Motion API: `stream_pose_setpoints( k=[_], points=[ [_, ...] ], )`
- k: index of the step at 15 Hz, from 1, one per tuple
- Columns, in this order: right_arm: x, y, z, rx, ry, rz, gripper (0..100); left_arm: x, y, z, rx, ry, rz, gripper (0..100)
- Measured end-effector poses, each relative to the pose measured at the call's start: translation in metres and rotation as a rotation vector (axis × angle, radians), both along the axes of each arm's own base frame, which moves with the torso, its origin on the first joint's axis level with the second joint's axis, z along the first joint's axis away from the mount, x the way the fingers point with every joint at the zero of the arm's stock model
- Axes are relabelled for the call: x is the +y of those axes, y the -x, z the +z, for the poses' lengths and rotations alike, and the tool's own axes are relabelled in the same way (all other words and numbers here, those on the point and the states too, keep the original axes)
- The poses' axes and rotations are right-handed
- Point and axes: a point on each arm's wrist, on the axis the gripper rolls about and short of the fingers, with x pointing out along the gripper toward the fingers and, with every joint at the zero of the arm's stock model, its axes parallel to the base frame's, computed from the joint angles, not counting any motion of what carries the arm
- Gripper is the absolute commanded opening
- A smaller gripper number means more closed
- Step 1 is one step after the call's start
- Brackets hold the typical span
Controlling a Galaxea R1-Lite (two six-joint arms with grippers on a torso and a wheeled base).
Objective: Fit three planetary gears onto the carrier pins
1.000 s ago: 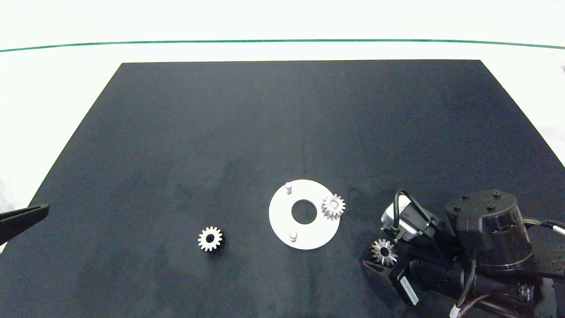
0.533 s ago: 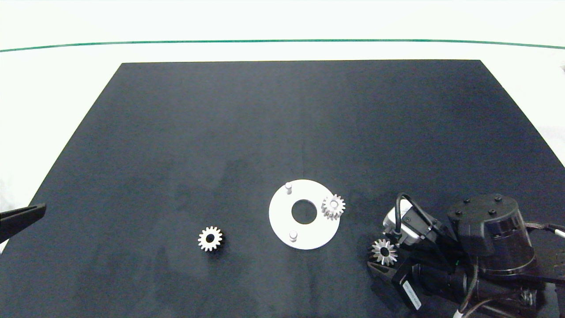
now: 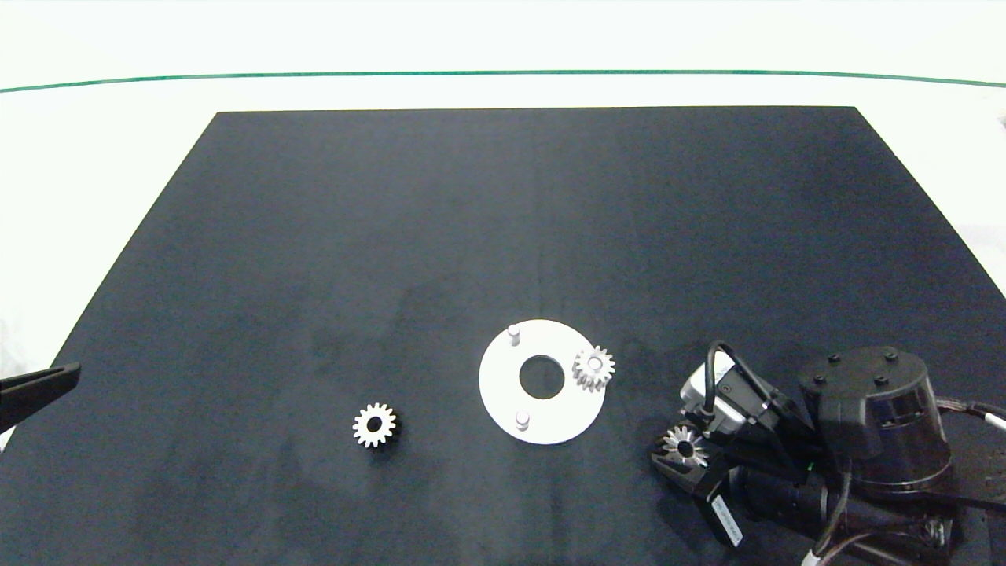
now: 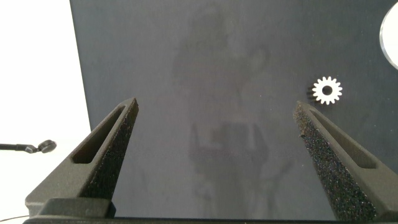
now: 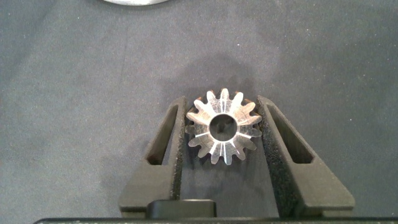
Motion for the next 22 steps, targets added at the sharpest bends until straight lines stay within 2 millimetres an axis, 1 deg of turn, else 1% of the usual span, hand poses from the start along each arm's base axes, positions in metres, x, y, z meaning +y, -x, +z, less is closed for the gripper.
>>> stream_pose_setpoints(
  k=[4,8,13,15,17,19,22],
  points=[
    [-0.003,0.004,-0.004,0.012,0.012,0.0,28,0.0,0.0,0.0,0.002,0.0,-0.001,100],
    [-0.003,0.004,-0.005,0.013,0.018,0.0,21,0.0,0.0,0.0,0.0,0.0,-0.003,100],
    [0.007,0.01,0.008,-0.029,0.003,0.054,10,0.0,0.0,-0.001,0.001,0.0,-0.002,100],
    [0.01,0.009,0.015,-0.051,-0.015,0.062,7,0.0,0.0,0.0,-0.001,0.0,-0.002,100],
    [0.016,0.006,0.025,-0.078,-0.037,0.07,3,0.0,0.001,0.0,-0.003,0.0,-0.001,100],
    [0.028,0.0,0.034,-0.104,-0.06,0.087,0,0.0,0.001,0.001,-0.005,0.0,0.001,100],
    [0.057,-0.015,0.043,-0.127,-0.081,0.125,0,0.0,0.001,0.001,-0.007,0.001,0.002,100]
  ],
)
